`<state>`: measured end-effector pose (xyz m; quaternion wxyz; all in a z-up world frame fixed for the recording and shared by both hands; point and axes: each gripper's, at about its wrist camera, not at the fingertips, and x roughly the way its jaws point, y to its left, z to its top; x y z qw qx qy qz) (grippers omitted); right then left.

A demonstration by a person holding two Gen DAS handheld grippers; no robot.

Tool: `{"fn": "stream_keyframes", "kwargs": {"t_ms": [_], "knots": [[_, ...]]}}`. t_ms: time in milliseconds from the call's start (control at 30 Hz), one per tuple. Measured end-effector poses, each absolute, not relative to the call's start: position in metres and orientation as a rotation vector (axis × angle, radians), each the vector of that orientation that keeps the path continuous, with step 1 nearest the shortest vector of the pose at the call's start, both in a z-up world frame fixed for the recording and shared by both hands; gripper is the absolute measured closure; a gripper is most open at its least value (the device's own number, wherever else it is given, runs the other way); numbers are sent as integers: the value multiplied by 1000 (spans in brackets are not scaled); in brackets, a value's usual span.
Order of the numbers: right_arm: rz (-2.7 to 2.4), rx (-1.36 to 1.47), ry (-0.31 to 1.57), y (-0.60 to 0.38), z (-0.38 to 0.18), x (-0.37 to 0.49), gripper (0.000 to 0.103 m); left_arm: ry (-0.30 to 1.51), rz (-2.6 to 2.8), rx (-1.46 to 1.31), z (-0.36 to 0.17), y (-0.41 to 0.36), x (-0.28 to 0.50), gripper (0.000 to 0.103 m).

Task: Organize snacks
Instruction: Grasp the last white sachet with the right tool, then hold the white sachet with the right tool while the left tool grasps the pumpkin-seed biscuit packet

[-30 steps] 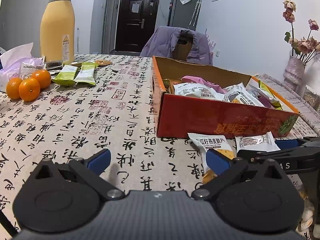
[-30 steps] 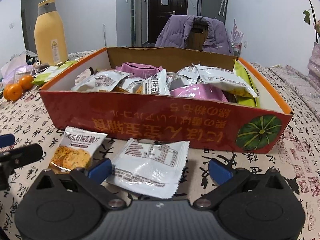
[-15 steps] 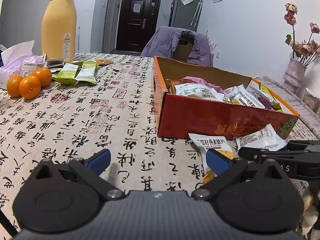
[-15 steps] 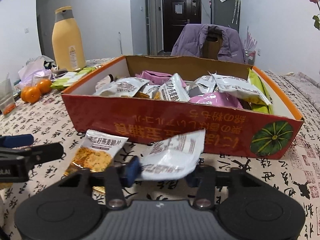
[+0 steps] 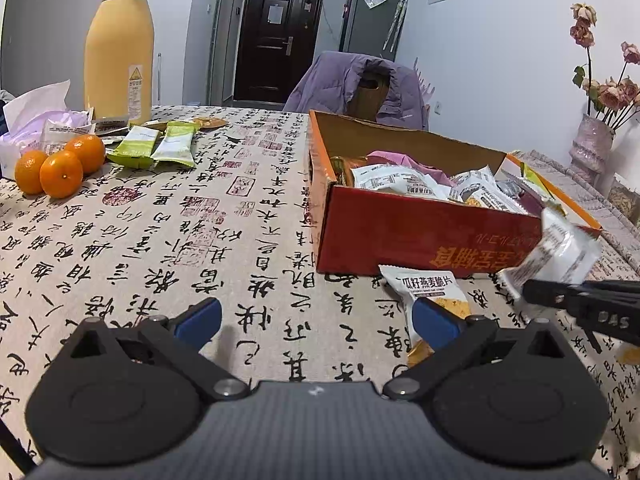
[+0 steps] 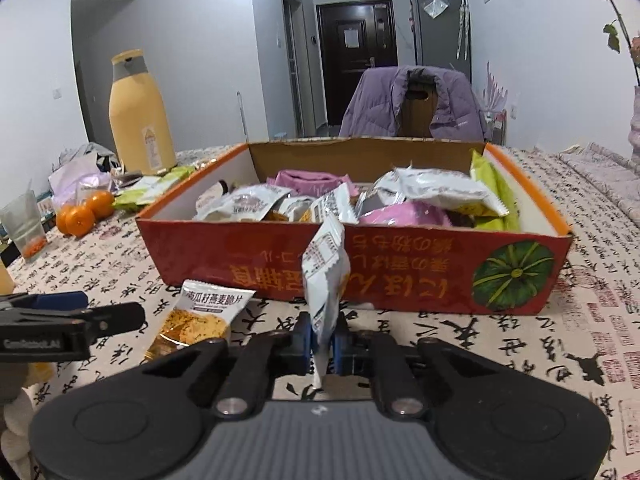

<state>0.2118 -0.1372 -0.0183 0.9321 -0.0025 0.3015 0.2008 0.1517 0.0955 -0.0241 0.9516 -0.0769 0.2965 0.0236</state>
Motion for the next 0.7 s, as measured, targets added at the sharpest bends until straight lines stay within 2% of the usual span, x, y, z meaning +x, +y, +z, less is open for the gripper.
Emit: {"fn": "stream_keyframes", "kwargs": {"t_ms": [267,700], "knots": [[381,9,580,-161,-12,199,93,632,66,-110,-19,81,156,0],[321,39,578,-192,-16,196,93,713,69,-13,-20,15,180,0]]}}
